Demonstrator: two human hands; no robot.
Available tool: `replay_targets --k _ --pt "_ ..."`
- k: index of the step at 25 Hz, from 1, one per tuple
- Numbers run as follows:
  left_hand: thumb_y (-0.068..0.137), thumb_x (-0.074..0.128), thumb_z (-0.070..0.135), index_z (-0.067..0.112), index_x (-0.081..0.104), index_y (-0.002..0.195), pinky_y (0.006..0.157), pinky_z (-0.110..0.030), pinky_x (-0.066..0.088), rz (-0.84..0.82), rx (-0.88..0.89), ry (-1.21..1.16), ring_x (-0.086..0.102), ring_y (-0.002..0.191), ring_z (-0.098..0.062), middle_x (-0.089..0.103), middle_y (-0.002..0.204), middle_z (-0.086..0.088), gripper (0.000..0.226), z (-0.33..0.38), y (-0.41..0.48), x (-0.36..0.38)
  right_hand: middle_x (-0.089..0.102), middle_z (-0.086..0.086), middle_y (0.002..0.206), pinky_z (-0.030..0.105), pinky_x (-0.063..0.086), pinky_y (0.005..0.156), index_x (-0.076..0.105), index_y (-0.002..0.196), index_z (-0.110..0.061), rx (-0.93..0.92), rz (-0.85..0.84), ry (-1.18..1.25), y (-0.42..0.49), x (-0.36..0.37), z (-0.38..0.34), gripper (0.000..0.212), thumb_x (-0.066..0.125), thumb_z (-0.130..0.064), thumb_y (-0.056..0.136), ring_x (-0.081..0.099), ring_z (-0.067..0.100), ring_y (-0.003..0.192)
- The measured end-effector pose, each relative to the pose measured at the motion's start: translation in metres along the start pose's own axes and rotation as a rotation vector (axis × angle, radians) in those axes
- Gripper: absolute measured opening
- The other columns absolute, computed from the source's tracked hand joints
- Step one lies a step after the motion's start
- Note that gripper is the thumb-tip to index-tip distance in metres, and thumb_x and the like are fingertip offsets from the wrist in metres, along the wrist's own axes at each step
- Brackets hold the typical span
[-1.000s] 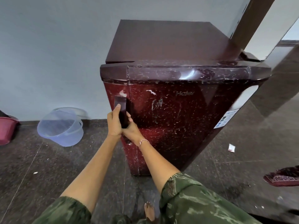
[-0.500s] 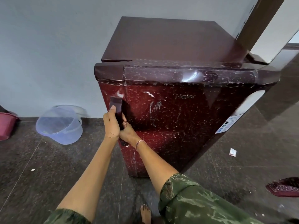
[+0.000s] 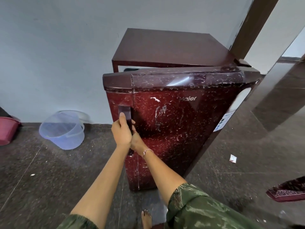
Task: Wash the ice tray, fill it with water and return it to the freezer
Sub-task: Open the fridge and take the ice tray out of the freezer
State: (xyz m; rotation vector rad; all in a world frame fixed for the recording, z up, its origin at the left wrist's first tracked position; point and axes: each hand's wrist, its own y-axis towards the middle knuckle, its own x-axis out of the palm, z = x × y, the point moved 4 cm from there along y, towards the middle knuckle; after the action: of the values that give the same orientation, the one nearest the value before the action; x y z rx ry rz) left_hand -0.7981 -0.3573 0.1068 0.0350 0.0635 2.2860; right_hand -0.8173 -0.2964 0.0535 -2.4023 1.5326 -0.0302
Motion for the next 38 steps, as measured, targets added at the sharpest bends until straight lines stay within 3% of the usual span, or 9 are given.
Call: replay_targets --k 4,6,10,17,22,26,30,35,38 --pt "0.088 0.027 0.059 0.009 0.065 0.095 0.084 -0.039 0.043 0.151 0.035 0.440 0.057 0.102 -0.029 0.066 0.101 -0.012 0.063 0.015 -0.044 -0.021 0.058 0.005 0.081 0.035 0.045 0.074 0.061 0.087 0.000 0.015 0.081 0.056 -0.036 0.002 0.011 0.009 0.056 -0.007 0.085 0.051 0.017 0.079" --pt "0.083 0.037 0.060 0.008 0.055 0.111 0.092 -0.044 0.038 0.201 0.039 0.466 0.043 0.117 -0.031 0.052 0.121 -0.014 0.062 0.025 -0.069 -0.029 0.054 0.000 0.069 0.034 0.041 0.067 0.055 0.065 -0.011 0.025 0.125 0.066 -0.055 0.002 0.016 0.025 0.055 0.001 0.086 0.048 0.013 0.070" --pt "0.089 0.058 0.037 0.003 -0.001 0.149 0.117 -0.035 0.008 -0.035 0.075 0.226 0.003 0.146 -0.025 0.003 0.158 -0.014 0.090 0.031 -0.103 -0.035 0.056 0.001 0.066 0.026 0.045 0.066 0.054 0.063 -0.013 -0.027 0.167 -0.043 -0.100 -0.007 0.028 0.027 0.057 0.003 0.084 0.052 0.011 0.066" --pt "0.083 0.067 0.038 0.009 -0.003 0.150 0.116 -0.040 0.012 -0.163 0.033 0.203 0.010 0.145 -0.024 0.008 0.158 -0.011 0.101 0.040 -0.158 -0.043 0.069 0.028 0.091 0.049 0.052 0.080 0.067 0.093 0.005 -0.045 0.253 -0.040 -0.159 -0.020 0.049 0.021 0.068 -0.008 0.076 0.067 0.039 0.088" --pt "0.072 0.069 0.050 0.011 -0.001 0.151 0.117 -0.046 0.017 -0.167 0.074 0.189 0.017 0.144 -0.027 0.012 0.156 -0.013 0.113 0.042 -0.185 -0.044 0.070 0.022 0.092 0.033 0.054 0.072 0.067 0.095 0.004 -0.036 0.329 -0.048 -0.194 -0.032 0.052 0.019 0.067 -0.005 0.079 0.067 0.032 0.089" --pt "0.073 0.069 0.056 0.010 -0.005 0.150 0.115 -0.056 -0.003 -0.146 0.069 0.293 0.000 0.147 -0.028 0.001 0.158 -0.016 0.115 0.037 -0.204 -0.040 0.070 0.017 0.093 0.020 0.050 0.065 0.064 0.099 0.001 -0.105 0.357 -0.023 -0.217 -0.040 0.056 0.021 0.067 -0.006 0.079 0.065 0.018 0.082" --pt "0.069 0.072 0.055 0.008 0.004 0.149 0.114 -0.058 -0.005 -0.114 0.097 0.309 0.010 0.146 -0.028 0.014 0.156 -0.013 0.115 0.042 -0.229 -0.038 0.064 0.005 0.096 0.024 0.051 0.067 0.044 0.103 -0.012 -0.151 0.412 0.017 -0.239 -0.046 0.074 0.032 0.068 -0.008 0.082 0.063 0.015 0.084" --pt "0.058 0.072 0.069 0.001 0.030 0.138 0.109 -0.051 0.031 -0.064 0.222 0.309 0.040 0.130 -0.032 0.044 0.138 -0.016 0.113 0.055 -0.268 -0.041 0.037 0.004 0.129 0.020 0.034 0.106 0.035 0.127 -0.015 -0.447 0.689 -0.081 -0.294 -0.057 0.054 0.047 0.056 -0.007 0.086 0.039 0.014 0.123" --pt "0.067 0.062 0.067 0.001 0.024 0.142 0.110 -0.042 0.031 -0.065 0.192 0.260 0.034 0.129 -0.029 0.038 0.138 -0.018 0.107 0.056 -0.290 -0.039 0.031 0.009 0.144 0.021 0.020 0.115 0.032 0.140 -0.001 -0.655 0.834 -0.110 -0.327 -0.072 0.011 0.050 0.040 0.001 0.090 0.028 0.013 0.137"
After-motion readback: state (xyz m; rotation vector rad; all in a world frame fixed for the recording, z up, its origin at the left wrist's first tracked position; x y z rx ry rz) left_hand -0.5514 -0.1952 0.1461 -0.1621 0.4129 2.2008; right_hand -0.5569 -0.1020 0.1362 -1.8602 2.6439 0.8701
